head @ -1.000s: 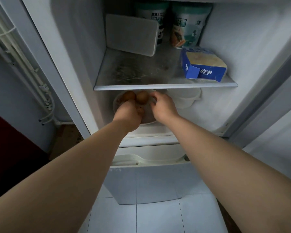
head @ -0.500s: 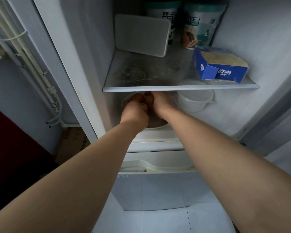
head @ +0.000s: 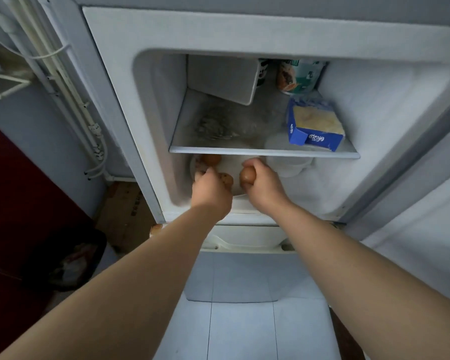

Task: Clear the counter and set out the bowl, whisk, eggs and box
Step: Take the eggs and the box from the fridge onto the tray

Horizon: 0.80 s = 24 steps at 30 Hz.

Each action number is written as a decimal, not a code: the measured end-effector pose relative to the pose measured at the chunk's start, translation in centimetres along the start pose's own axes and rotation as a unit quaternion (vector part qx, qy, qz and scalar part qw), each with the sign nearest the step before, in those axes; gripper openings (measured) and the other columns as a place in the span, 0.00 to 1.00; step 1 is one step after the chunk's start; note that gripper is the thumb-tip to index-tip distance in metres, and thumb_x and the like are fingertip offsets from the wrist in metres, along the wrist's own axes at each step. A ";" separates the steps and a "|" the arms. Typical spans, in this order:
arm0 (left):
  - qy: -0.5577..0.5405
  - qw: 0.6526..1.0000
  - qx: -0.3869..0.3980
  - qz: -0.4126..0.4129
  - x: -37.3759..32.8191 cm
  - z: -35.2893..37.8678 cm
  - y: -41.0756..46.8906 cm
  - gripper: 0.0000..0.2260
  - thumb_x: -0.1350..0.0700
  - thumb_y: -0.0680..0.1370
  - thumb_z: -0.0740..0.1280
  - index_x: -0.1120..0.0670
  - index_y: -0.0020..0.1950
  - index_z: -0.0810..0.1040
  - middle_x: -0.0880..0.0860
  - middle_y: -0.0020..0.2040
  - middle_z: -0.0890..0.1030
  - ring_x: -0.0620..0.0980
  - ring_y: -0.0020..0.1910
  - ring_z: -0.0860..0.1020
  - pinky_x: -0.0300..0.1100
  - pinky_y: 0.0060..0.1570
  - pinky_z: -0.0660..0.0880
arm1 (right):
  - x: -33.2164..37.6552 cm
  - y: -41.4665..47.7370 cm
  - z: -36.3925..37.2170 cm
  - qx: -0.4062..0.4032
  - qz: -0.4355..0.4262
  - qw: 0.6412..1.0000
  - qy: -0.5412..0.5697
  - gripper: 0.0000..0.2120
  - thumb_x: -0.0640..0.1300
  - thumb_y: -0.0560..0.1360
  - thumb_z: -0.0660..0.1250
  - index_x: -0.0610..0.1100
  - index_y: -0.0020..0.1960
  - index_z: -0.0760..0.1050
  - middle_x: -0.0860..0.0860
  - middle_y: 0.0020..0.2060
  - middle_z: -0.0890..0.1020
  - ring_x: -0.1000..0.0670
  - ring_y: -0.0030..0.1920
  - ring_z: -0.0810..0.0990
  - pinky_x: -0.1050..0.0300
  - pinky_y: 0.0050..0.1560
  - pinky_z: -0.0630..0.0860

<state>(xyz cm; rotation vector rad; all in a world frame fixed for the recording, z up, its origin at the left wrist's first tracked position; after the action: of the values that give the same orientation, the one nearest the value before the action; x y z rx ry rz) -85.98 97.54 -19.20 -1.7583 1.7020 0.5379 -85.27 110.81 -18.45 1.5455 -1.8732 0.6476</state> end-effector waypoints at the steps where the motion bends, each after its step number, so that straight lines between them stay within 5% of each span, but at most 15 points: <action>1: -0.001 1.000 0.004 -0.011 0.1 -0.2 -1.1 0.15 0.57 0.79 0.59 0.58 0.65 0.69 0.59 0.65 0.68 0.59 0.55 0.73 0.45 0.55 0.70 | 0.1 -1.0 -0.2 0.006 0.000 1.000 -0.006 0.17 0.36 0.75 0.64 0.41 0.63 0.71 0.43 0.55 0.78 0.44 0.54 0.77 0.61 0.50 0.69; 6: -0.038 0.998 -0.019 -0.052 1.0 -3.4 -7.3 0.10 0.58 0.78 0.59 0.59 0.55 0.74 0.59 0.54 0.76 0.59 0.51 0.75 0.42 0.41 0.68 | 3.2 -6.6 -1.8 0.045 -0.003 0.999 0.015 0.17 0.38 0.75 0.65 0.43 0.63 0.71 0.49 0.51 0.76 0.49 0.51 0.74 0.67 0.44 0.64; 10: -0.084 0.991 -0.045 -0.099 2.5 -7.4 -11.8 0.10 0.57 0.77 0.59 0.62 0.50 0.73 0.66 0.54 0.74 0.62 0.46 0.77 0.47 0.38 0.72 | 7.4 -10.3 -2.3 0.061 -0.020 0.997 0.048 0.18 0.40 0.74 0.66 0.45 0.63 0.72 0.49 0.54 0.78 0.48 0.54 0.77 0.60 0.52 0.71; 13: -0.118 0.985 -0.082 -0.096 3.5 -11.3 -15.0 0.11 0.57 0.76 0.59 0.54 0.34 0.62 0.59 0.40 0.67 0.53 0.30 0.66 0.43 0.28 0.63 | 11.9 -12.8 -2.1 0.081 -0.053 0.992 0.078 0.17 0.39 0.73 0.66 0.46 0.62 0.72 0.50 0.53 0.79 0.49 0.54 0.77 0.57 0.55 0.74; 15: -0.142 0.980 -0.104 -0.097 4.2 -13.6 -16.8 0.13 0.56 0.76 0.61 0.50 0.33 0.60 0.59 0.40 0.68 0.55 0.32 0.67 0.41 0.31 0.63 | 14.5 -14.0 -1.6 0.099 -0.071 0.989 0.085 0.17 0.40 0.73 0.67 0.47 0.61 0.73 0.52 0.52 0.78 0.51 0.52 0.76 0.61 0.52 0.71; 19: -0.155 0.967 -0.169 -0.111 6.7 -19.9 -21.4 0.02 0.54 0.77 0.65 0.49 0.49 0.75 0.53 0.51 0.76 0.52 0.49 0.77 0.38 0.46 0.70 | 20.8 -16.9 1.0 0.136 -0.117 0.979 0.094 0.17 0.38 0.71 0.69 0.48 0.58 0.74 0.52 0.52 0.78 0.50 0.52 0.78 0.61 0.50 0.72; 22: -0.166 0.954 -0.213 -0.133 9.5 -24.0 -24.6 0.11 0.55 0.76 0.67 0.55 0.59 0.76 0.50 0.48 0.75 0.52 0.54 0.77 0.37 0.51 0.72 | 25.7 -19.6 3.5 0.165 -0.153 0.969 0.100 0.18 0.38 0.71 0.70 0.49 0.59 0.74 0.51 0.56 0.78 0.50 0.54 0.78 0.60 0.52 0.73; 24: -0.170 0.942 -0.239 -0.161 12.0 -26.9 -27.2 0.21 0.54 0.76 0.67 0.58 0.68 0.71 0.53 0.57 0.77 0.54 0.60 0.76 0.40 0.60 0.71 | 29.2 -21.9 5.3 0.186 -0.183 0.960 0.101 0.21 0.37 0.71 0.70 0.49 0.62 0.73 0.52 0.59 0.78 0.52 0.57 0.76 0.63 0.56 0.70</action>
<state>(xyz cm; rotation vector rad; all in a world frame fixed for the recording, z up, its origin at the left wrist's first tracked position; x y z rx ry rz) -61.70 69.68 -3.72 -2.0725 1.0718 1.0992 -68.29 82.99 -1.19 1.9173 -1.3149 0.9788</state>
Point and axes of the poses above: each hand's wrist, its own y-axis towards the middle knuckle, its own z-axis out of the palm, x = y × z, the point moved 9 cm from there along y, towards the middle knuckle
